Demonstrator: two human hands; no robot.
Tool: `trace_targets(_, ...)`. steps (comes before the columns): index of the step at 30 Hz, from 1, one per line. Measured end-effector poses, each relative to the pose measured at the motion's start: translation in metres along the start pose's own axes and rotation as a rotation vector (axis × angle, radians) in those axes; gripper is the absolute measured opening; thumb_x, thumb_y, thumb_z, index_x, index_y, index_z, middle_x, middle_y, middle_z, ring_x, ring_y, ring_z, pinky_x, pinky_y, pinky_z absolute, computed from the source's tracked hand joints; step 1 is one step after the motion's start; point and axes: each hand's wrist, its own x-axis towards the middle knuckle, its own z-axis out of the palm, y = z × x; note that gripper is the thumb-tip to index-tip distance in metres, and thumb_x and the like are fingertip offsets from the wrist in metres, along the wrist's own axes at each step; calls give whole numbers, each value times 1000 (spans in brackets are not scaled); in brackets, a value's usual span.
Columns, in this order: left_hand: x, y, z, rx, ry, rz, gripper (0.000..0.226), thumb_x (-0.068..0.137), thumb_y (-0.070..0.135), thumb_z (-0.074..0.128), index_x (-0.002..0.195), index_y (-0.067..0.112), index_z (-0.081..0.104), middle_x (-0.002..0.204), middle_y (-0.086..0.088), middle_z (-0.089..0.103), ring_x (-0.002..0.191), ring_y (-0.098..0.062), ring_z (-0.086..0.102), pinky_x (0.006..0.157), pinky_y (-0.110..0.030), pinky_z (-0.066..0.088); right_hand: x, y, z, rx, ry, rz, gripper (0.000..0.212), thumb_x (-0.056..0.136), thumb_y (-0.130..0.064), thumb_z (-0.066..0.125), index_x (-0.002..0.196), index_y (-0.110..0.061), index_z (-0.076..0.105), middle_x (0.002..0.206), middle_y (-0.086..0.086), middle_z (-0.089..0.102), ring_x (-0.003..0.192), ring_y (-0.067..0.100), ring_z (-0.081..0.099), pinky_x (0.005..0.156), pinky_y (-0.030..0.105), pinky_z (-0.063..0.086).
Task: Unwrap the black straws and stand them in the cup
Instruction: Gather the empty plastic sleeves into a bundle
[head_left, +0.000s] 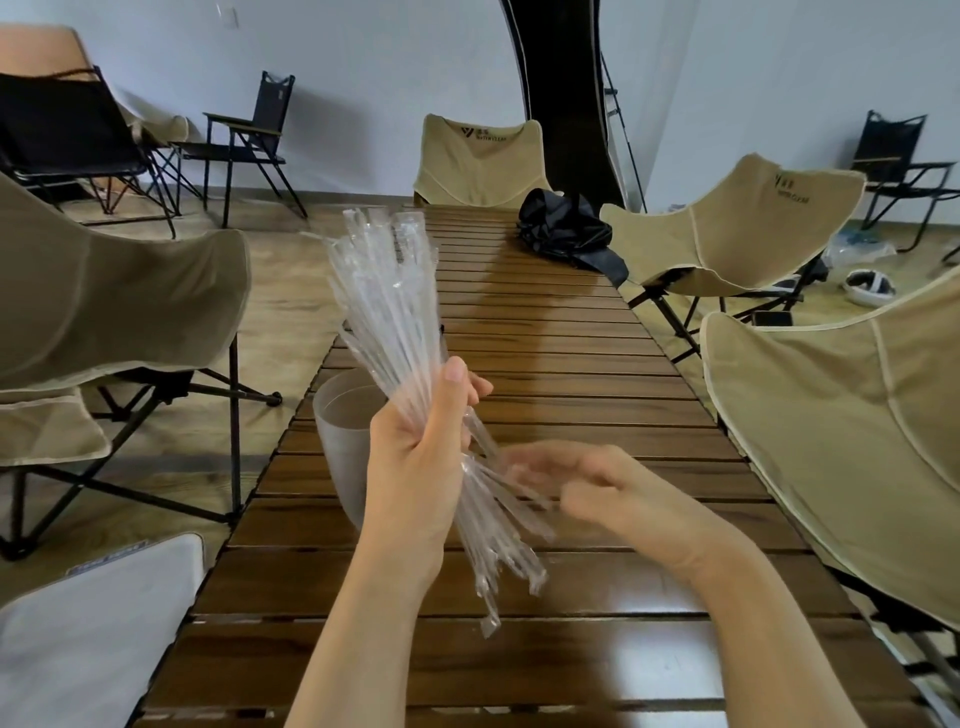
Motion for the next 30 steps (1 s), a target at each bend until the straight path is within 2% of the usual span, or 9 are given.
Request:
trace_targets(3,-2,4,4,8,-79,21,29,89,44,46,68,33,64,80,3,66,85,-14,62,87,-41,48,-1,-3,1,-16,-23,-32,59,68,-55,64,124,-57,45,125,-36,50,119,-13,42,104,26,35)
trace_targets(5,-3,6,7,-59,-114,9,28,90,42,46,69,32,62,74,4,64,81,-16,65,88,-46,50,3,-7,11,-28,-54,6,54,66,-51,75,106,-69,44,112,-44,49,106,-25,42,94,17,36)
trace_targets(9,-6,9,13,-97,-130,9,35,96,41,41,69,26,58,60,5,49,63,-12,52,79,-37,53,15,-7,28,62,-119,-54,15,80,-21,73,86,-35,69,82,-8,69,76,2,63,81,24,49)
trace_targets(11,-6,10,11,-109,-116,-3,26,91,37,44,76,21,57,60,5,47,62,-11,50,77,-35,52,15,-5,31,135,-133,-47,7,87,-21,66,81,-21,69,70,-1,67,72,14,66,87,35,51)
trace_targets(15,-2,12,2,-233,-58,-46,15,88,32,49,87,18,57,63,8,51,63,-8,54,74,-26,53,11,3,25,232,-148,-14,16,92,-29,59,84,-17,65,53,-6,54,50,13,51,79,38,53)
trace_targets(22,2,19,-17,-390,18,-101,18,94,31,47,84,20,57,62,9,48,58,-4,50,68,-20,55,3,9,12,403,-364,90,22,88,-35,66,80,-14,64,54,-5,48,44,10,42,52,26,46)
trace_targets(25,3,21,-22,-210,-44,-3,22,95,31,44,83,22,60,68,7,58,67,-8,60,70,-24,56,1,12,7,491,-388,142,26,85,-36,70,81,-11,63,54,-2,48,40,9,42,45,21,43)
trace_targets(28,3,19,-30,233,-131,161,26,94,29,43,82,36,65,84,-1,69,84,-19,68,73,-38,57,-2,16,1,550,-338,198,26,79,-35,75,78,-11,66,52,-2,49,38,7,41,40,18,39)
trace_targets(30,4,14,-35,523,-178,210,28,97,17,44,97,35,66,86,-3,69,82,-25,67,71,-48,55,-4,19,-4,614,-291,236,24,79,-33,76,77,-11,66,52,-3,49,37,6,40,37,17,35)
